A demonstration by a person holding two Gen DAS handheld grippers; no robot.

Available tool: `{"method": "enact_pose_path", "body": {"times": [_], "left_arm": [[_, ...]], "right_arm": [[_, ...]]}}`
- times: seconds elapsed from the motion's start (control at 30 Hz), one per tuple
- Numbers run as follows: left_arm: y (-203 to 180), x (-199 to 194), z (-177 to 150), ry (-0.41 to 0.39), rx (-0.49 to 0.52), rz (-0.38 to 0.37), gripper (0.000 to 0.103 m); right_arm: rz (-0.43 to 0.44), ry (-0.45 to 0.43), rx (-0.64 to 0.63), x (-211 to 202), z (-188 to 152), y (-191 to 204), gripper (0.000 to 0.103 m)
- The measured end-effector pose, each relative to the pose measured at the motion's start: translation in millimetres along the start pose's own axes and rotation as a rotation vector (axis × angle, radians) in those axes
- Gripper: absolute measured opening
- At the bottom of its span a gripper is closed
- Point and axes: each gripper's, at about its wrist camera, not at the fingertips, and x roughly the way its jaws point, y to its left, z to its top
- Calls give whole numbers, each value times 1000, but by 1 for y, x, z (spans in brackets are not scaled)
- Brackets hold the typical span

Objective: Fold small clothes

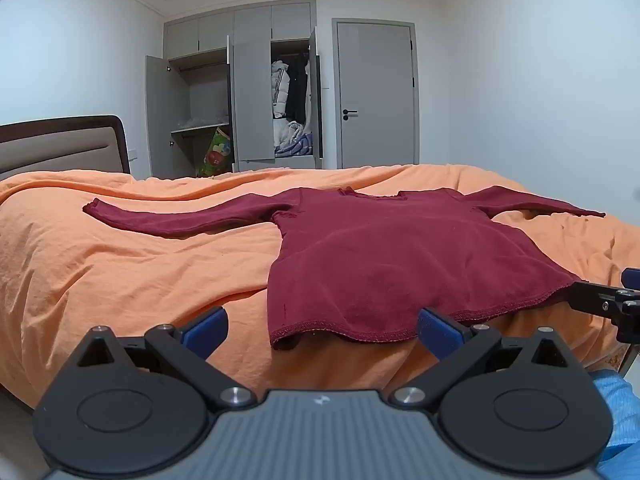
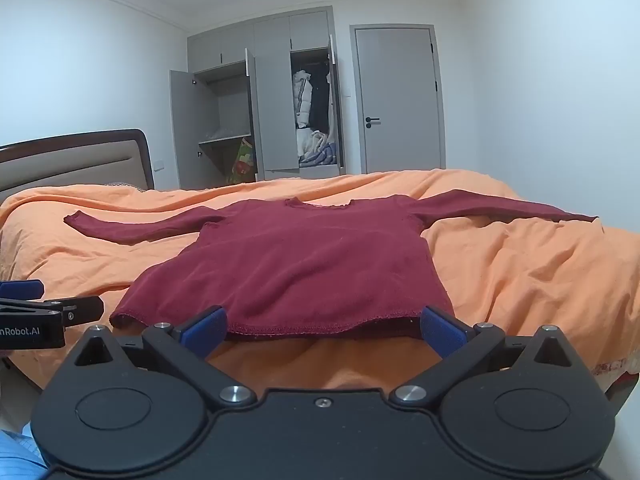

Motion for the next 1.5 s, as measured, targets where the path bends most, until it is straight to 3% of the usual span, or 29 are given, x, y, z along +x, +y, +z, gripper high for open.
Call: {"method": "enact_pose_path", "body": {"times": [1.5], "left_arm": [[0,0,0,-2,6,3,103]], "right_arm": [[7,2,-1,-1,0,-2,103]]}}
